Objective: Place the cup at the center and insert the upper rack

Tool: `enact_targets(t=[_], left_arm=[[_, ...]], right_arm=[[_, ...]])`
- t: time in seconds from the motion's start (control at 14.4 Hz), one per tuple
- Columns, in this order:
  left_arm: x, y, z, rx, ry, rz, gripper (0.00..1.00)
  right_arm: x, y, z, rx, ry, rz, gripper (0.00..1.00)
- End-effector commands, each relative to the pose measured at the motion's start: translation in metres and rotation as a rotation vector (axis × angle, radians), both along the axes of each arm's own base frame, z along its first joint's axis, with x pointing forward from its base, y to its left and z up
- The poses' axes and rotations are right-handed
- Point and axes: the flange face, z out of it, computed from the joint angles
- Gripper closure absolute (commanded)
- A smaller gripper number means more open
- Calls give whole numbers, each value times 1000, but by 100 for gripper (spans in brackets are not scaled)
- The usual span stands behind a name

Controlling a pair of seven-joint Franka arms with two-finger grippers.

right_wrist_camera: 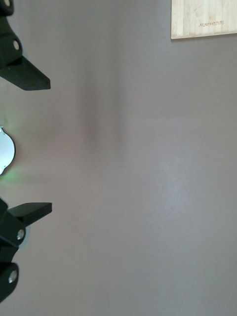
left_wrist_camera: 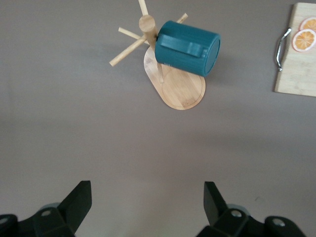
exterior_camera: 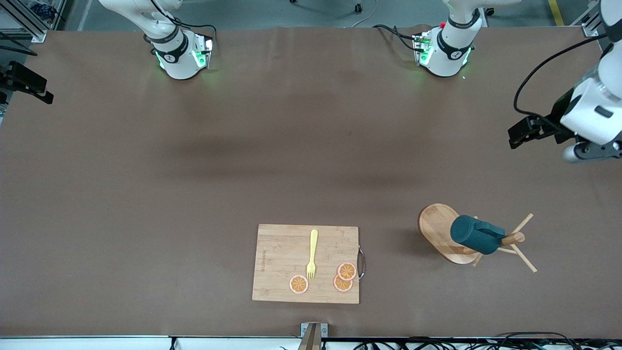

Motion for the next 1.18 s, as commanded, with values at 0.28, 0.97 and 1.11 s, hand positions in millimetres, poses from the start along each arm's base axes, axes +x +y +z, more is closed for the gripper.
enact_targets(t=[0.28,0.97,1.11], left_arm=[[-61,19,9,-90,30,-9,0],[-76,4,16,45,48,-45,0],[-74,7,20,56,31,-52,0]], right_arm=[[-5,-1,5,-9,-18,13,0],[-6,1,4,-8,-12,16,0],[-7,1,4,-4,-7,17,0]])
